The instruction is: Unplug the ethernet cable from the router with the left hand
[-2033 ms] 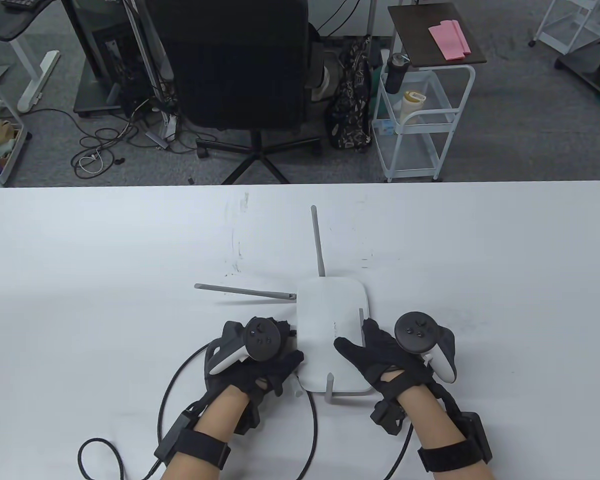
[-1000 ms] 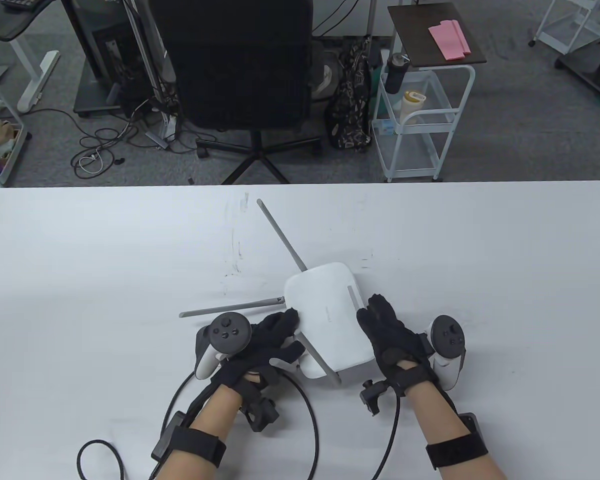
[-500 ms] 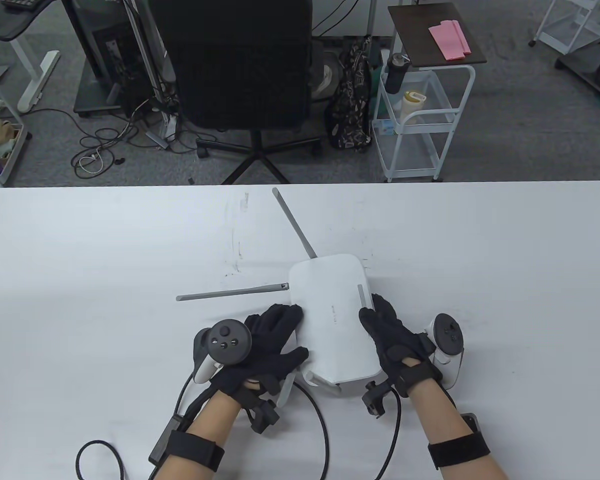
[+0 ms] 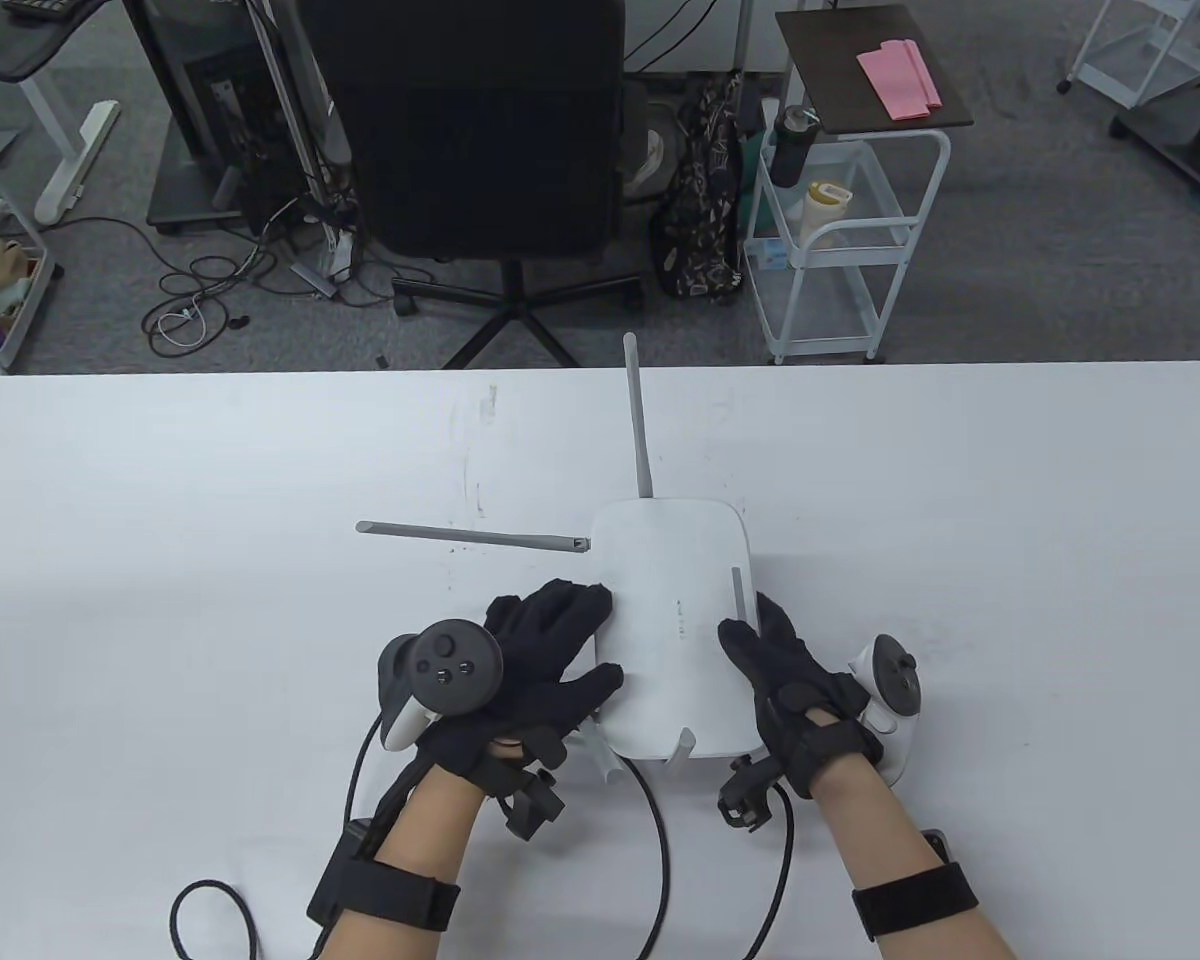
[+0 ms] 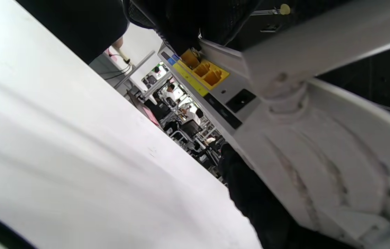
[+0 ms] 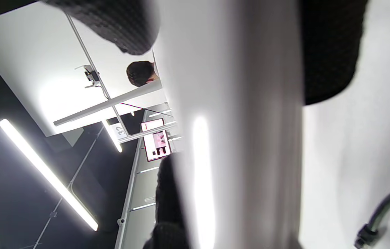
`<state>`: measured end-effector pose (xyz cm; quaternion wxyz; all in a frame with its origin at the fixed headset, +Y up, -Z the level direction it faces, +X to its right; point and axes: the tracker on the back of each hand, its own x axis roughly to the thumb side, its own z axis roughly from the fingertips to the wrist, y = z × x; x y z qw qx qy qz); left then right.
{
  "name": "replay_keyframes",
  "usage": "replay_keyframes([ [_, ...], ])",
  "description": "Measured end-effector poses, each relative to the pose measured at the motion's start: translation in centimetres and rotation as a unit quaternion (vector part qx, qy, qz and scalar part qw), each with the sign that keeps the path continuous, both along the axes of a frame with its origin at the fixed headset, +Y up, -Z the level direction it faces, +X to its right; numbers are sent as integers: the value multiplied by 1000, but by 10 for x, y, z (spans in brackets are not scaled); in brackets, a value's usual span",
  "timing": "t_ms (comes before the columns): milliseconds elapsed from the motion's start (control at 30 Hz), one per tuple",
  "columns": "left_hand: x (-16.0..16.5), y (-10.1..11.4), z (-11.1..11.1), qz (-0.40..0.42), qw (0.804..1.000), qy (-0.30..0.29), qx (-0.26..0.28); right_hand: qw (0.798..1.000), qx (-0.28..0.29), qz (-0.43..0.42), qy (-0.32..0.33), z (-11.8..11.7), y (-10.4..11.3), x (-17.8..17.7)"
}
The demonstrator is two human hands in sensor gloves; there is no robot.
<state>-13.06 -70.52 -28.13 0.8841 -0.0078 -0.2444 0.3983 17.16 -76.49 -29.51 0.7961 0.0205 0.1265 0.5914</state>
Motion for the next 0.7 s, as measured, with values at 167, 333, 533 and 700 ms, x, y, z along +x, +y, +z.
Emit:
replay_keyframes([
  [167, -9, -4, 2, -13, 1000, -13, 9, 998, -22, -43, 42, -2, -5, 1],
  [333, -19, -3, 0, -30, 999, 19, 18, 998, -24, -40, 34, -1, -5, -1],
  [533, -43, 3, -1, -36, 991, 126, 42, 996, -45, -69, 20, -2, -10, 8],
  [700, -33, 5, 4, -189, 962, 151, 123, 994, -53, -87, 26, 0, -10, 5],
])
